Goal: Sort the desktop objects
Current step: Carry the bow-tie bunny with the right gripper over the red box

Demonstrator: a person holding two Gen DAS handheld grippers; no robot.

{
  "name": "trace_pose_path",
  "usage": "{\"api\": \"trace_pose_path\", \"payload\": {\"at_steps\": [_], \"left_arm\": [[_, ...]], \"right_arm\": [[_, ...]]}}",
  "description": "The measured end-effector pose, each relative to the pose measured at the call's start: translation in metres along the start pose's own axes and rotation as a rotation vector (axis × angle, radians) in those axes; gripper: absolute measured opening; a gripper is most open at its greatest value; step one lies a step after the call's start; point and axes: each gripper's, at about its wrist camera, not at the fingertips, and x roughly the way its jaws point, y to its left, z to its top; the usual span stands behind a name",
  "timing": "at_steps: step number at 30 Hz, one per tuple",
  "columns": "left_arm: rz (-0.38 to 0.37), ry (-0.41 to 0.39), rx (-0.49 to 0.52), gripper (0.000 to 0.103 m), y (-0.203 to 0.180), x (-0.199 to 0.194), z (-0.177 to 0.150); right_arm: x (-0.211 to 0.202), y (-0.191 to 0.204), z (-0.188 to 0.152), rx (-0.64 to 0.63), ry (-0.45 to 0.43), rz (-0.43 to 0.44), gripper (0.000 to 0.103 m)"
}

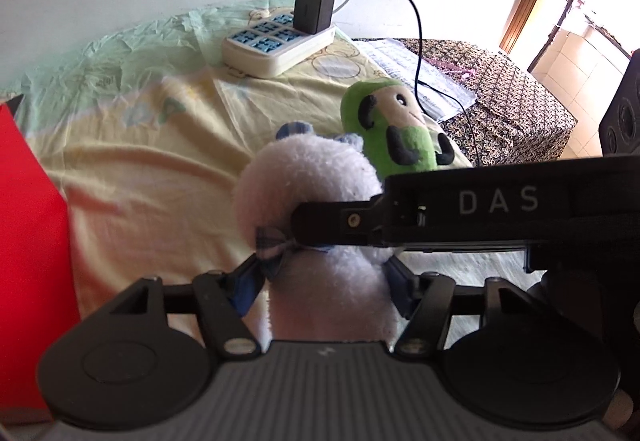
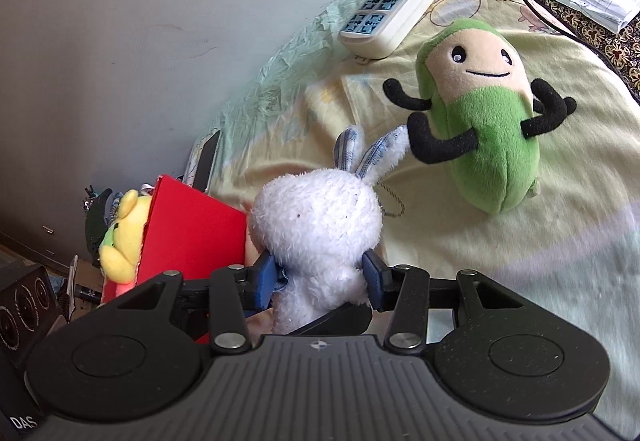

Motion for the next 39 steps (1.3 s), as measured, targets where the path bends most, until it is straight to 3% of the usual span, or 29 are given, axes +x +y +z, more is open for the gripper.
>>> {"api": "trace_pose_path", "payload": {"at_steps": [11,24,39], "left_arm": [[0.014,-0.028,-0.006,0.064,0.002,-0.028,-0.021],[0.017,-0.039,-0.015,0.063,0.037,-0.055,-0.036],[-0.003,-0.093,0.027,0.063,0.068,-0.088,-0.032]], "right_arm": [[0.001,0.021,-0.018,-0.018,0.001,0.010,0.048],[0.019,0.061,-0.037,-0.053,-0.007,0.007,0.048],[0.021,0.109,-0.047,-0.131,-0.100,0.005,0.049]]}}
